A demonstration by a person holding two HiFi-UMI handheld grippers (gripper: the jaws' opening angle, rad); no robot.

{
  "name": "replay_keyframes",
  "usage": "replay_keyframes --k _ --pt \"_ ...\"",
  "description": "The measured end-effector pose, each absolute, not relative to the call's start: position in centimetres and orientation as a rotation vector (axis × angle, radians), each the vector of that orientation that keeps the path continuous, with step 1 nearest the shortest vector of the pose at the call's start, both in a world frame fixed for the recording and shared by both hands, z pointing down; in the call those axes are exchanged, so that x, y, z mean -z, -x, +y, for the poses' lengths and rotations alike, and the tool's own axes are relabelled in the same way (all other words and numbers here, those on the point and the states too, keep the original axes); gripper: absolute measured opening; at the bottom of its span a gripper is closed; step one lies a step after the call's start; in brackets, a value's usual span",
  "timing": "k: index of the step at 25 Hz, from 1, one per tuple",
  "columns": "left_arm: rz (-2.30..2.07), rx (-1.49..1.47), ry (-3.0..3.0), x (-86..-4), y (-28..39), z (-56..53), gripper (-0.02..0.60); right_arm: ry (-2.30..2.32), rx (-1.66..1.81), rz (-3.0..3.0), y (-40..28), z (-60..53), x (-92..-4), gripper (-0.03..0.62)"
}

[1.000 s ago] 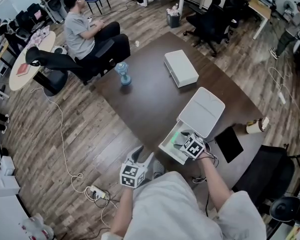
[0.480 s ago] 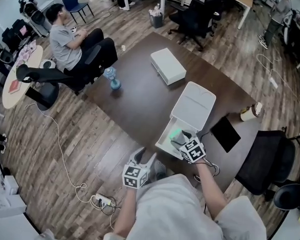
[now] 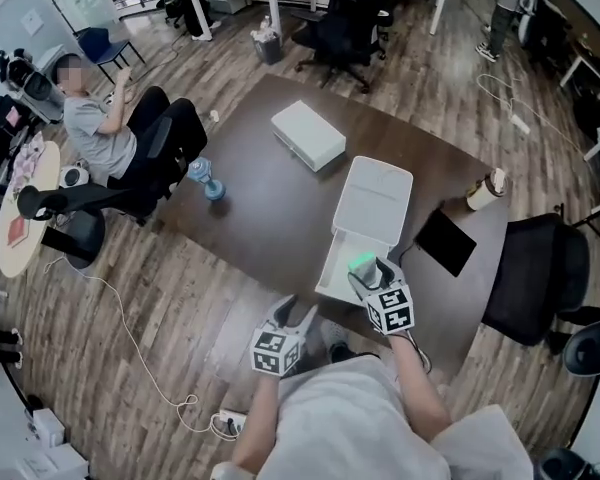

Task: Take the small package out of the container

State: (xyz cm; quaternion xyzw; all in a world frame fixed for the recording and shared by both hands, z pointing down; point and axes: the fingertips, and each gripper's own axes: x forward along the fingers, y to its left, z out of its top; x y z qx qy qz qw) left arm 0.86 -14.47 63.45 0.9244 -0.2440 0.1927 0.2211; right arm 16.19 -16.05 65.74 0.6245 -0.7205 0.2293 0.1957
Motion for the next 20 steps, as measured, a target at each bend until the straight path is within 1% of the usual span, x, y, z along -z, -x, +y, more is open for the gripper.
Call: replay_keyframes --k 6,20 --pt "-0.564 -0.545 -2.595 -62.3 0.1 -14.9 0.195 -1.947 -0.730 -1.988 -14.9 -13.8 -63.9 0.318" --pt "-0.387 -0.529 -2.636 -62.8 4.5 -12.5 0.189 -2.169 -0.833 -1.893 -6.4 -7.4 -65.1 0.318"
